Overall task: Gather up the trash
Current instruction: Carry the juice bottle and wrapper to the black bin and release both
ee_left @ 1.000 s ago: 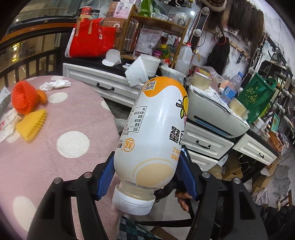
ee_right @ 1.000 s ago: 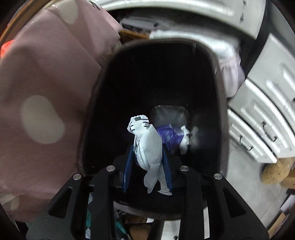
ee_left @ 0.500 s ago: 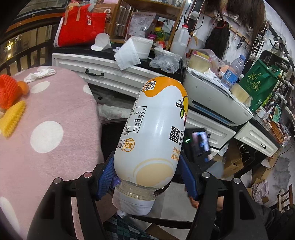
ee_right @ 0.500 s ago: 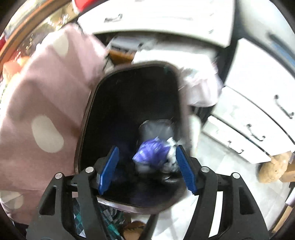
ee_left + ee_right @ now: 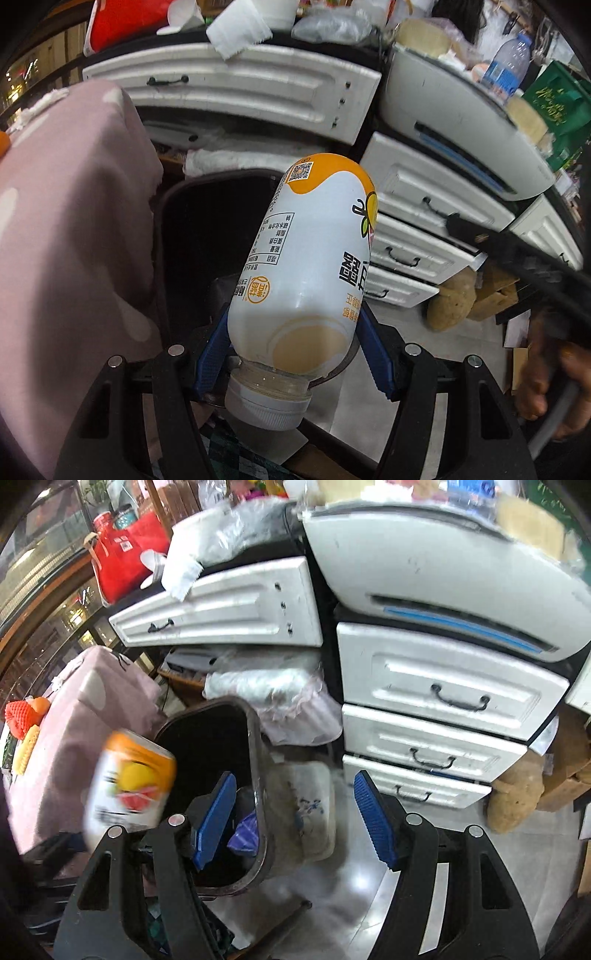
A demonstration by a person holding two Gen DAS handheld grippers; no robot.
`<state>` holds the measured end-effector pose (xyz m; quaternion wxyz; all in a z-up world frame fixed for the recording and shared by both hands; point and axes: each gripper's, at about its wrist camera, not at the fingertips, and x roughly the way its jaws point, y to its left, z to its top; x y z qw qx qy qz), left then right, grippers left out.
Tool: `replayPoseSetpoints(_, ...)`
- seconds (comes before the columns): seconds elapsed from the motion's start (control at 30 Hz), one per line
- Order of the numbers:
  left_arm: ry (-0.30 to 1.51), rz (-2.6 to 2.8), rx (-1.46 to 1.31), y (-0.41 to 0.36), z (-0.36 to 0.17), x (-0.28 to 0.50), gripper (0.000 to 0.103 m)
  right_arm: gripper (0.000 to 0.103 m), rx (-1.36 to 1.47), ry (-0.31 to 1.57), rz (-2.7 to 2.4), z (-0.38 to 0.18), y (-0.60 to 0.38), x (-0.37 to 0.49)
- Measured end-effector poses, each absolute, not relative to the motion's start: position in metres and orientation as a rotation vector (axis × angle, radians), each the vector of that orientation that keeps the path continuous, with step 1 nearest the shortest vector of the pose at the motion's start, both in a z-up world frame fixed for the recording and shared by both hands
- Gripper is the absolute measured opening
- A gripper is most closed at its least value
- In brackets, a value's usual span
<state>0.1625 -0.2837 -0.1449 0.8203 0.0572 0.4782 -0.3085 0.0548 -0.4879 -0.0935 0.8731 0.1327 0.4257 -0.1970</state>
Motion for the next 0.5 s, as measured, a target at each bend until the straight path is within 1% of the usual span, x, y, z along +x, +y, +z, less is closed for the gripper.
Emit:
replayPoseSetpoints(0.17, 1.074, -0.599, 0.144, -0.291, -0.172, 0.177, 0.064, 0.067, 0.251, 0.858, -0.366, -0.077, -0.475, 0.051)
replayPoseSetpoints(0.3, 1.133, -0.556, 0.137, -0.294, -0.192, 0.192, 0.064, 0.068, 0.251, 0.843, -0.340, -0.071, -0.467, 0.052)
replayPoseSetpoints(0.5, 1.177, -0.522, 0.194, -0.301, -0.214, 0.200, 0.064, 0.068, 0.251, 0.839, -0.331, -0.068, -0.465, 0.050)
